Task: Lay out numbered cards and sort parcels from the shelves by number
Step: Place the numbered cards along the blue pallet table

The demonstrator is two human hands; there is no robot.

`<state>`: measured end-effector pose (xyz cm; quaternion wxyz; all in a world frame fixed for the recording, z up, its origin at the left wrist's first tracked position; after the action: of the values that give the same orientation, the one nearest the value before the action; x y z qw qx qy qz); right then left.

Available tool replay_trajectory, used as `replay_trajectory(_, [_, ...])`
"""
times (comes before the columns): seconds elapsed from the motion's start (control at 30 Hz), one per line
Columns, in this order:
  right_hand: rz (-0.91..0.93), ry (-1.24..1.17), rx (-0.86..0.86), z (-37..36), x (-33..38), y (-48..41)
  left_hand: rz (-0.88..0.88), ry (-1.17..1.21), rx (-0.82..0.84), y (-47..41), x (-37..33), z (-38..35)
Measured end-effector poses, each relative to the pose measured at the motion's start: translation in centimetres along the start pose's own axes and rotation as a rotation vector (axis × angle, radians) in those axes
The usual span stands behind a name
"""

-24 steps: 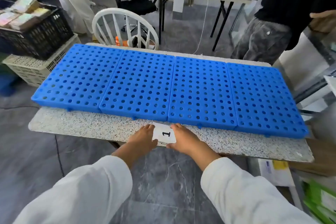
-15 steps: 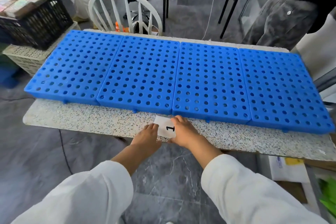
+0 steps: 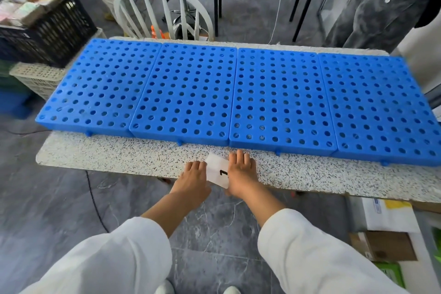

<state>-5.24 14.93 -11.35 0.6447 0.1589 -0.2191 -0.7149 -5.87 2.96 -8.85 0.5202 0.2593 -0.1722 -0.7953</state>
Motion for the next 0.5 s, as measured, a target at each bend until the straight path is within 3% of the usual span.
replay_trajectory(0.2, [-0.015,0.049,0.024,-0.3,0.4,0.7,0.002,0.021,0.006,0.3,0.2,-0.1])
replay_trajectory(0.4, [-0.052,-0.065,0.001,0.7,0.8,1.6,0.076,0.088,0.017,1.3,1.2,-0.4])
replay_trajectory(0.5, [-0.077,-0.042,0.016,1.0,0.8,2.0,0.138,0.249,0.073,1.7,0.9,-0.4])
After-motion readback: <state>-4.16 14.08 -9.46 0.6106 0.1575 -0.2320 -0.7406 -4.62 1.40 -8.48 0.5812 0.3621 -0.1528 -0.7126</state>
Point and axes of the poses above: each hand's wrist, its own y-axis away from the middle knuckle, its own z-axis out of the back of the hand, x = y × z, the point moved 8 cm from there along -y, towards the middle knuckle, and after that the axes turned 8 degrees about x, right-handed, at the moved point
